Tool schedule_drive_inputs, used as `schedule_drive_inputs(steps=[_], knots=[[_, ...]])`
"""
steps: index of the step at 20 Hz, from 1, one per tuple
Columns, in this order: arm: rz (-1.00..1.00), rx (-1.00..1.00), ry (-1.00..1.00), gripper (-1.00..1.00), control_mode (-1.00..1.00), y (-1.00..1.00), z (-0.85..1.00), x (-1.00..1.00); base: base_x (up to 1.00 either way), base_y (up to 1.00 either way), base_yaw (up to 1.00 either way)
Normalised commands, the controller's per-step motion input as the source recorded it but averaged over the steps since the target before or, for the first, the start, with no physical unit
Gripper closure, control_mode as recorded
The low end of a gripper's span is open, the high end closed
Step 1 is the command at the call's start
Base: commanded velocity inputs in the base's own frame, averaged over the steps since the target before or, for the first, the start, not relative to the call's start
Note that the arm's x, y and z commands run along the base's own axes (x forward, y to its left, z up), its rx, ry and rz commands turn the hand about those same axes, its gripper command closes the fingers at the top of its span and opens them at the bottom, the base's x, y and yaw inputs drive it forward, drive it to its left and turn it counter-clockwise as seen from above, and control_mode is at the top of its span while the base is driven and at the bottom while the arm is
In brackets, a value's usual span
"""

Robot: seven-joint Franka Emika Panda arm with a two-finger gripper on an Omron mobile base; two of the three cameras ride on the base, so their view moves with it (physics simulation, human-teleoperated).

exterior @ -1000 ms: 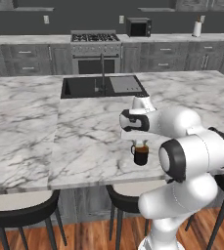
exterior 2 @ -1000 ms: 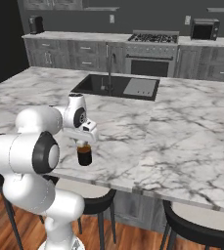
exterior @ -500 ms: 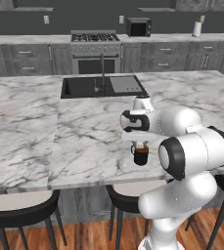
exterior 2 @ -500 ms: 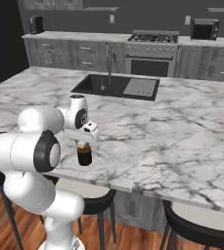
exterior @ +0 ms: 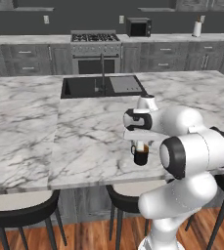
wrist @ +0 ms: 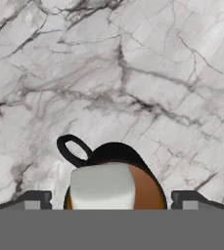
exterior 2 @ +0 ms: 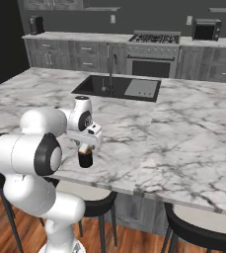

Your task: Pick up the marshmallow and place it in the cup of hot chocolate on the dining counter.

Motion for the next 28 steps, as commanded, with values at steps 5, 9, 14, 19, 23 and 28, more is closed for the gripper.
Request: schedule_drive_inputs(steps=[5, 9, 14, 19, 23, 28], knots=[[0.00, 0.03, -0.13, -1.00, -1.00, 0.00, 0.21, -0.02, 0.00, 0.00, 0.00], [0.00, 0.01, -0.19, -1.00, -1.00, 0.00, 0.62, -0.38, 0.00, 0.00, 0.00], [0.00, 0.00, -0.12, -1.00, -1.00, 0.00, 0.57, -0.37, 0.00, 0.00, 0.00], [0.00, 0.00, -0.03, -1.00, -1.00, 0.00, 0.63, -0.23, 0.00, 0.00, 0.00], [0.00, 0.00, -0.05, -1.00, -1.00, 0.00, 0.58, -0.44, 0.00, 0.00, 0.00], [0.00, 0.00, -0.04, -1.00, -1.00, 0.00, 0.67, -0.52, 0.00, 0.00, 0.00]])
